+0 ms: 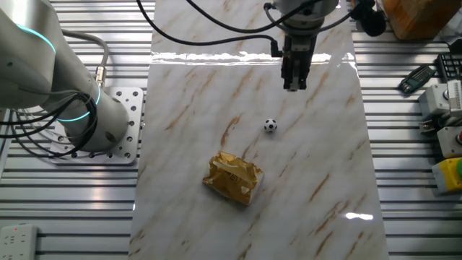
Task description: Attach the bubble ring to the ball
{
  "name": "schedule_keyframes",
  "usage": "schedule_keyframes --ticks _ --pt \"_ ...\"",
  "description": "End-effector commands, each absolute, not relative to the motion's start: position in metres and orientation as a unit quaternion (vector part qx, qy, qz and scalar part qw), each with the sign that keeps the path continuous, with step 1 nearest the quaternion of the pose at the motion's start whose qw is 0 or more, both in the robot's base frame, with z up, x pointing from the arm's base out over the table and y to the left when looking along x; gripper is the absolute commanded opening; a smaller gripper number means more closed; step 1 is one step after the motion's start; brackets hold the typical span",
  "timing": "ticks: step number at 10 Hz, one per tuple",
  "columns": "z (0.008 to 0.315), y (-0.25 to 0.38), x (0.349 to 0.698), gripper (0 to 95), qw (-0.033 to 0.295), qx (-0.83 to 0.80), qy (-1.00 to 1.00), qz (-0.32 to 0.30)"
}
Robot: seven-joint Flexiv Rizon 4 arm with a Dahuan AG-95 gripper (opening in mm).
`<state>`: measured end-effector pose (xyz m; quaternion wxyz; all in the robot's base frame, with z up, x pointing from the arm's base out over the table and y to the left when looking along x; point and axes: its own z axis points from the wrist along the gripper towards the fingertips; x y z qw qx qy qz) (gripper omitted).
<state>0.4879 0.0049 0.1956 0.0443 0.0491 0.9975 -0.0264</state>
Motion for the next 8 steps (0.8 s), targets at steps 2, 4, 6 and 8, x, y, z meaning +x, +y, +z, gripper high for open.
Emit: schedule_keyframes --ticks 2,4,6,8 --pt "0.1962 0.0049 0.4874 0.0 0.045 0.05 0.997 -0.031" --pt "0.1962 0.0049 0.4874 0.0 0.044 0.05 0.997 -0.032" --pt "0.1962 0.0049 0.4874 0.0 0.037 0.047 0.998 -0.031" --pt "0.1962 0.0048 0.4875 0.0 0.035 0.041 0.998 -0.031"
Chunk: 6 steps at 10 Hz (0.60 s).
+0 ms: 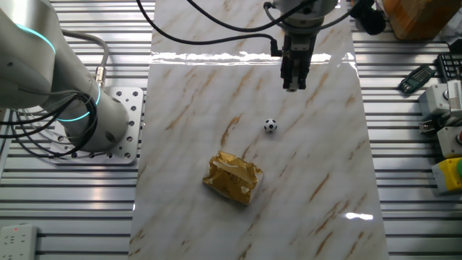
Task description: Attach the bubble ring to the ball
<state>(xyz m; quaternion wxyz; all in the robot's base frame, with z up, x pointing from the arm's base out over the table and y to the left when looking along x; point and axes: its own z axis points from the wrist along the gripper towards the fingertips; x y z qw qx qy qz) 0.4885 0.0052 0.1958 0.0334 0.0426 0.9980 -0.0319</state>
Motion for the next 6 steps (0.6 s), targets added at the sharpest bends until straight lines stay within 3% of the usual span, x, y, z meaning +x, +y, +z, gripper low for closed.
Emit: schedule_keyframes --ticks 1,6 --pt "0.1961 0.0048 0.4875 0.0 0.031 0.037 0.998 -0.031" --pt "0.1959 0.0048 0.4875 0.0 0.021 0.041 0.999 -0.029"
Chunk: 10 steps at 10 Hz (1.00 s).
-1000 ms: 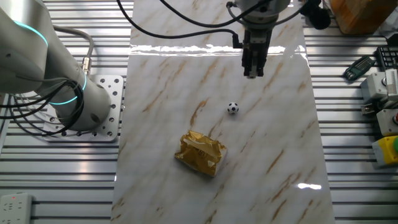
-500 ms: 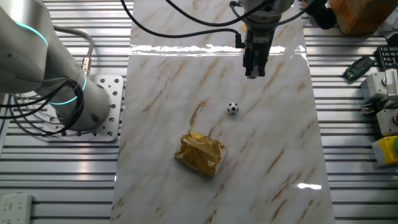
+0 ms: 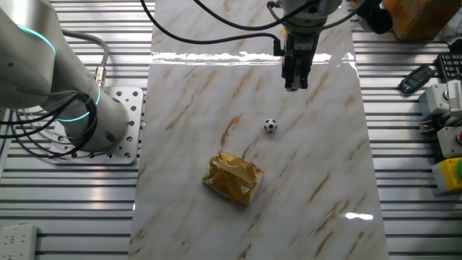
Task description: Attach the bubble ring to the ball
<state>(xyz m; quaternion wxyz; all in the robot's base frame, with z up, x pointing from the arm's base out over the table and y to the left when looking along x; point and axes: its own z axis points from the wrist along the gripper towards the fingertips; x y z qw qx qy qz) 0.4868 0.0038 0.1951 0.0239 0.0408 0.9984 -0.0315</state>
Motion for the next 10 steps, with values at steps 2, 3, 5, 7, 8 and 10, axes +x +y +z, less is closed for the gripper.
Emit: schedule_keyframes --ticks 2,3,5,7,8,10 --pt "0.194 0.006 0.489 0.0 0.015 0.045 0.999 -0.024" --pt "0.19 0.012 0.492 0.0 0.02 0.053 0.998 -0.025" --pt "0.179 0.034 0.503 0.0 0.031 0.078 0.996 -0.024" --pt "0.17 0.076 0.531 0.0 0.035 0.111 0.993 -0.023" --pt "0.169 0.094 0.543 0.0 0.035 0.125 0.991 -0.018" --pt "0.163 0.111 0.56 0.0 0.034 0.128 0.991 -0.017"
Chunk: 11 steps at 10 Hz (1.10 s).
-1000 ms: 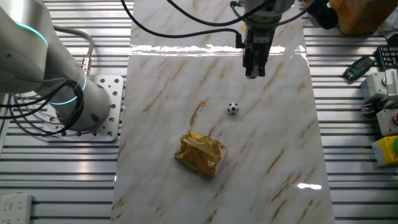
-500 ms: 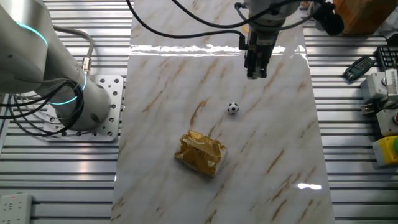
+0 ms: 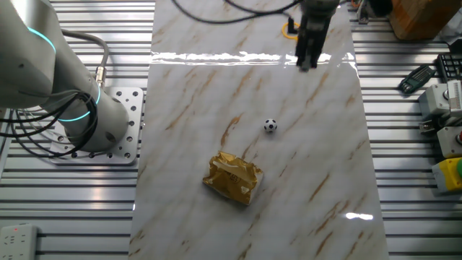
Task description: Attach the bubble ring to the ball
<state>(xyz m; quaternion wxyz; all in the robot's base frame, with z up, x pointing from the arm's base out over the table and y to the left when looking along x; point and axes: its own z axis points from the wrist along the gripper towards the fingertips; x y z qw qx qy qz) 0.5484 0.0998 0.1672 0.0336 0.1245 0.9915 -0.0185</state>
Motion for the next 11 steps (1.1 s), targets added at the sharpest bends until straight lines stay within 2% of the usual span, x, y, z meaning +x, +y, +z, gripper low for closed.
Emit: schedule_keyframes --ticks 1,6,11 --pt "0.157 0.118 0.567 0.0 0.033 0.128 0.991 -0.017" --pt "0.124 0.16 0.574 0.0 0.027 0.128 0.991 -0.014" --pt "0.123 0.167 0.58 0.0 0.023 0.128 0.991 -0.004"
